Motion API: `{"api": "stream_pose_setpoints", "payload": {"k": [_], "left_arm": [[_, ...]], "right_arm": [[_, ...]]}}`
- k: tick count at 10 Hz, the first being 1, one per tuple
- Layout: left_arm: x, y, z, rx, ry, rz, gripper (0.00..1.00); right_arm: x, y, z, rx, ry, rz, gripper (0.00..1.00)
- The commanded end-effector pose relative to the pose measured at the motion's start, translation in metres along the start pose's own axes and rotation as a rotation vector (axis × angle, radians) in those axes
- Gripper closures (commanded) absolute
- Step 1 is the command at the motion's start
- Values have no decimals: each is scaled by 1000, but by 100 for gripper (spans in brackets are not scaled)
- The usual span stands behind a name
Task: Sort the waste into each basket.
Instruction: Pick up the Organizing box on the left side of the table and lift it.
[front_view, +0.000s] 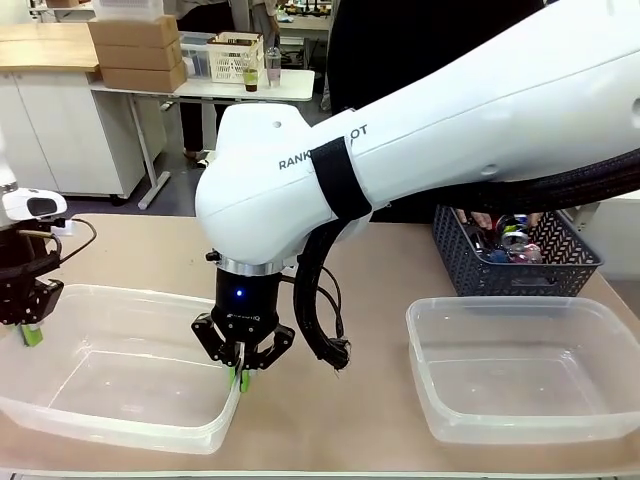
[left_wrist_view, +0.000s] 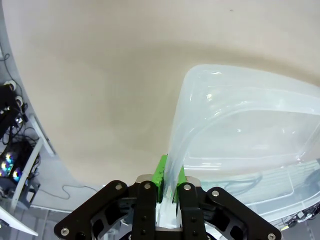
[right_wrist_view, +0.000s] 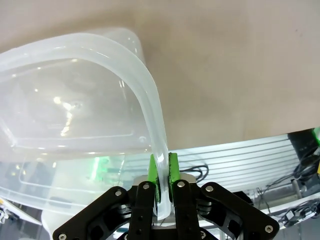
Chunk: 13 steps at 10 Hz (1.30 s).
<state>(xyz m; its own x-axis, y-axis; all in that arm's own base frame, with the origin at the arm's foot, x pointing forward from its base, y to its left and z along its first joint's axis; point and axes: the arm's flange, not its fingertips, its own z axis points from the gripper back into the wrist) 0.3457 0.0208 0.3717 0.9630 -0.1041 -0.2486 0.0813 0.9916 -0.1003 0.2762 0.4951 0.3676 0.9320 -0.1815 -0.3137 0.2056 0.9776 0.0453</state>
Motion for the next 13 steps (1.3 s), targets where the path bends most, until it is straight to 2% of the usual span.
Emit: {"api": "stream_pose_setpoints", "payload": {"k": [1, 3, 5, 7, 9, 10, 11, 13], "left_arm": [[-90, -12, -81, -52, -25, 10, 100], [-105, -26, -58, -69, -73, 14, 100], [-125, -42, -15, -164, -81, 48, 100], [-139, -52, 27, -236, -174, 49, 100], [-149, -60, 64, -320, -306, 58, 100], [-154, -61, 67, -357, -349, 63, 100], [-121, -60, 109, -271, -224, 27, 100], [-121, -60, 109, -271, -224, 27, 100]], "right_arm": [[-3, 1, 3, -43, -23, -28, 100], [-7, -7, 30, -91, -24, -15, 100], [-19, -23, 101, -194, -49, -5, 100], [-27, -33, 151, -246, -78, -6, 100], [-28, -45, 166, -257, -79, 4, 100], [-27, -50, 151, -220, -84, -26, 100], [-41, -43, 175, -215, -59, 28, 100], [-41, -43, 175, -215, -59, 28, 100]]}}
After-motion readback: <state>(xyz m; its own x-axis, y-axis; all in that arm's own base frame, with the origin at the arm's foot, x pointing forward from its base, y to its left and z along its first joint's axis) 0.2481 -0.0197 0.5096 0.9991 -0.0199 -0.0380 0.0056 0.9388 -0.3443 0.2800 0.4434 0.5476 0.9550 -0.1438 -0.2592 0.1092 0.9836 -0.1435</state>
